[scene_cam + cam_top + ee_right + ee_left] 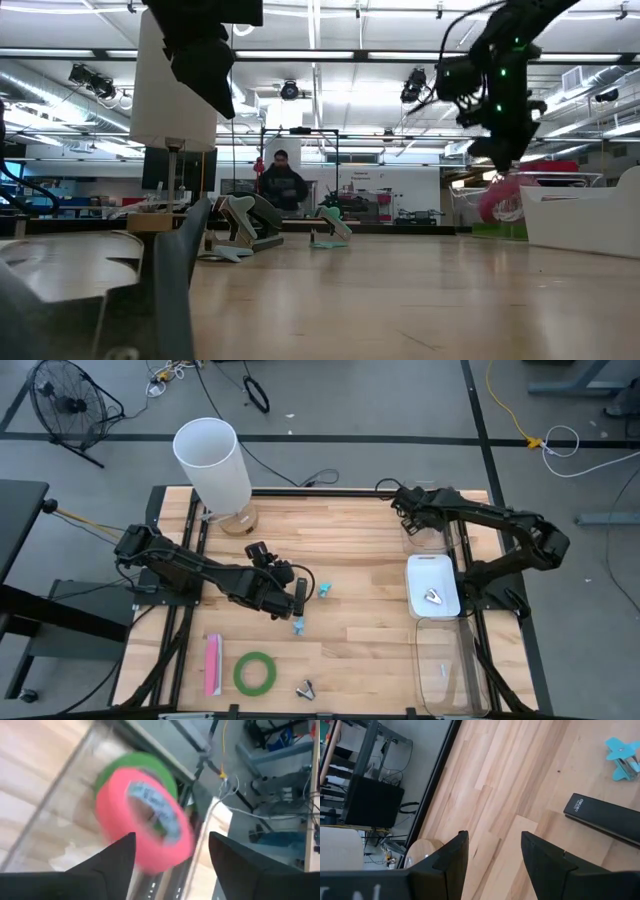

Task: Pick and place Stapler, Stapler remover, tape
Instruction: Put the black stapler into the bottom transparent bin

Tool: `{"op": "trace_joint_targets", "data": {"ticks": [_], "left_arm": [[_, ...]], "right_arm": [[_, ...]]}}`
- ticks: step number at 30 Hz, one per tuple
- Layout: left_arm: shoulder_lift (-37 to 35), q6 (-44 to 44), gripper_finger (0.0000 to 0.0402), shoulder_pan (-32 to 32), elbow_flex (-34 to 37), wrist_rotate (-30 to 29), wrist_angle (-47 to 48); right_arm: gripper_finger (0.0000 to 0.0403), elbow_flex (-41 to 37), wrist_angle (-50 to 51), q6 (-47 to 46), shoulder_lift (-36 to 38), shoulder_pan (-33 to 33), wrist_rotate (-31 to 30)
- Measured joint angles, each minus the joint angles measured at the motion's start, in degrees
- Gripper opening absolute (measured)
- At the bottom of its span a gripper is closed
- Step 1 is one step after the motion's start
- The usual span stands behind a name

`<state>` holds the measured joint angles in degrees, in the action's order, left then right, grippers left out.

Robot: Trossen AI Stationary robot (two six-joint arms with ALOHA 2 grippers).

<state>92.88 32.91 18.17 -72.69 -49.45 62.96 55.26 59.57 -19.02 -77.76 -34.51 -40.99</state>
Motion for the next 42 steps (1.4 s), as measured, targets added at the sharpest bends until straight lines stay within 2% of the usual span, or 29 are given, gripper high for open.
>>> {"op": "trace_joint_targets", "data": {"ticks": [2, 11, 17, 21, 28, 34, 42], "left_arm": [[0.00, 0.00, 0.0186, 0.00, 0.00, 0.00, 0.00], [0.00, 0.00, 0.0186, 0.00, 0.00, 0.33, 0.11], [0.00, 3.60, 0.0186, 0.00, 0.00, 8.12, 0.00], [0.00, 11.43, 0.0186, 0.02, 0.04, 15.22, -1.82], [0.67, 26.67, 0.0186, -0.41, 0.02, 18.98, -11.44], [5.90, 30.97, 0.0186, -1.95, 0.04, 21.56, -11.40], [12.69, 31.12, 0.0186, -7.59, 0.04, 28.31, -11.95]], "right_arm": [[0.0232, 1.72, 0.11, -0.08, 1.65, 1.37, 0.45], [0.0193, 3.79, -3.24, 0.02, 10.18, 6.55, 15.43], [0.0185, 3.79, -9.58, 0.10, 14.51, 13.67, 24.09], [0.0185, 3.79, -15.32, 0.25, 15.81, 20.10, 24.53], [0.0184, 3.79, -22.63, 1.18, 16.02, 28.02, 21.74], [0.0184, 3.79, -23.98, 1.54, 16.02, 31.91, 18.92], [0.0183, 3.79, -24.50, 1.56, 16.01, 34.13, 16.17]]}}
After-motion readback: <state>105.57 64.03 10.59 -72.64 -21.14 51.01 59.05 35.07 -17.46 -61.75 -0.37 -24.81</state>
